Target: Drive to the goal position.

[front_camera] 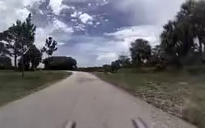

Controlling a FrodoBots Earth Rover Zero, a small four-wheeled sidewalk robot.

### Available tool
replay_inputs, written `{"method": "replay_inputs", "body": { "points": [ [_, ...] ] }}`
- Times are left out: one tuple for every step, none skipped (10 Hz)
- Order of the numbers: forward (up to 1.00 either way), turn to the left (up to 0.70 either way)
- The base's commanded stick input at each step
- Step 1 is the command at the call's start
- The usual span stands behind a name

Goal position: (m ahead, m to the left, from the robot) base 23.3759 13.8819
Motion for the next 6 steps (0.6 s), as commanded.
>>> {"method": "replay_inputs", "body": {
  "points": [
    [0.85,0.34],
    [0.85,0.26],
    [0.85,0.15],
    [0.85,0.0],
    [0.85,0.0],
    [0.85,0.0]
  ]
}}
